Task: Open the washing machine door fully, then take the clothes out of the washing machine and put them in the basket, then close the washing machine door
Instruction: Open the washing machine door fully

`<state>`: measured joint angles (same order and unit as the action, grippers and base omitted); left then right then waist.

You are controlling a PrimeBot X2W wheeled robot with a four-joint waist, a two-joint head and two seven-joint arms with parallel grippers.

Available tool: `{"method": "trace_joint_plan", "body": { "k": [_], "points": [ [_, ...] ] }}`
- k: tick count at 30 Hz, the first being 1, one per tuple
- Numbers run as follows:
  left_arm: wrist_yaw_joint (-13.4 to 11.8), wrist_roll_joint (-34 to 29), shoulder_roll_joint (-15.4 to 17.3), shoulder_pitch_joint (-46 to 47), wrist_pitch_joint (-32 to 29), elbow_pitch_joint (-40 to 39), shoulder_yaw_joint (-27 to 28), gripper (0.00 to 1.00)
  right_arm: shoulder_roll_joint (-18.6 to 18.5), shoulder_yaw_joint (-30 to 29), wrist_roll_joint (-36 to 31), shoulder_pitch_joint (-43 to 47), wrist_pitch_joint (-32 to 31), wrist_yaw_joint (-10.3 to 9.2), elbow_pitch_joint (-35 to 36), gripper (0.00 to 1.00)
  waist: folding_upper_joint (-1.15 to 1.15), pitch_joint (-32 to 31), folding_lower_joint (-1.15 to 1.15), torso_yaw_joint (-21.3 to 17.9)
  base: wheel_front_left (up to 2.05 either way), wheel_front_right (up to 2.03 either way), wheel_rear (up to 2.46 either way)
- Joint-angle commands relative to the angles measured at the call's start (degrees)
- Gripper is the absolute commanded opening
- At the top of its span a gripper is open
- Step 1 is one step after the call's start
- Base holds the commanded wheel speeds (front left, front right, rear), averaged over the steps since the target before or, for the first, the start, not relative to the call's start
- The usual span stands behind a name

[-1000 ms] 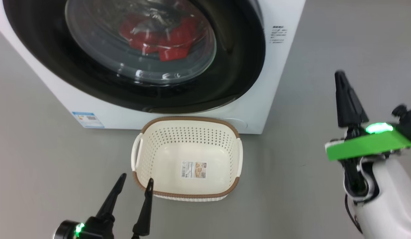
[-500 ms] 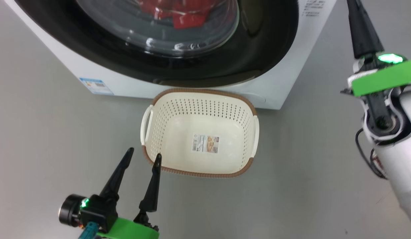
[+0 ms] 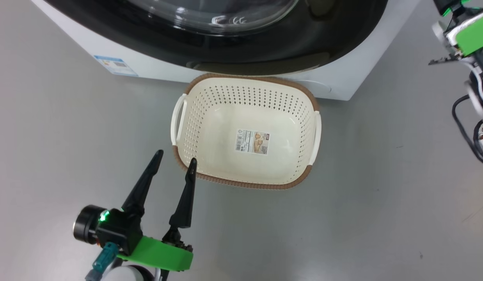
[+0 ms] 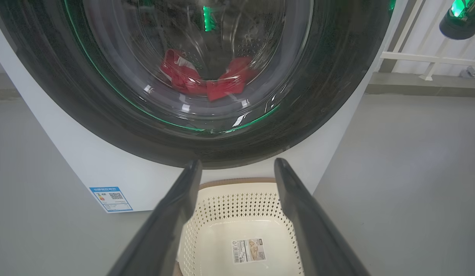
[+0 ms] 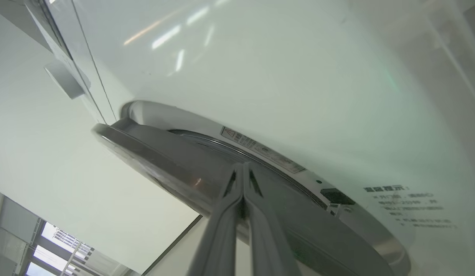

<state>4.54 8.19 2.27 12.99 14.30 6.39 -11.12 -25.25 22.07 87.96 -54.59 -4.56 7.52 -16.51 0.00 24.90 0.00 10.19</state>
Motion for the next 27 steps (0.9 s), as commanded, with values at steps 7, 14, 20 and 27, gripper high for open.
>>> {"method": "trace_joint_plan", "body": {
  "k": [7,14,20,27],
  "points": [
    [-0.67,0.88,0.61,1.6,0.7,-1.46,1.43,1.0,-1.06,-0.45,6.0,-3.43,-9.23,-0.03,-0.87,0.0,0.0,2.2,0.0,0.78,0.0,0.0,0.0],
    [-0.98,1.19,0.61,2.45,0.7,-1.46,1.03,1.0,-1.38,0.09,6.28,-5.42,-15.1,-0.03,-2.94,0.0,0.0,3.16,0.0,0.88,0.0,0.0,0.0],
    [-1.07,1.56,0.61,2.79,0.7,-1.38,0.95,1.0,-0.53,0.14,6.67,-5.49,-18.12,-0.03,-3.02,0.0,0.0,3.2,0.0,0.74,0.0,0.0,0.0],
    [-1.16,1.65,0.61,2.67,0.7,-1.37,0.76,1.0,0.42,0.09,6.7,-3.99,-20.83,-0.03,-1.91,0.0,0.0,2.6,0.0,0.61,0.0,0.0,0.0]
  ]
}}
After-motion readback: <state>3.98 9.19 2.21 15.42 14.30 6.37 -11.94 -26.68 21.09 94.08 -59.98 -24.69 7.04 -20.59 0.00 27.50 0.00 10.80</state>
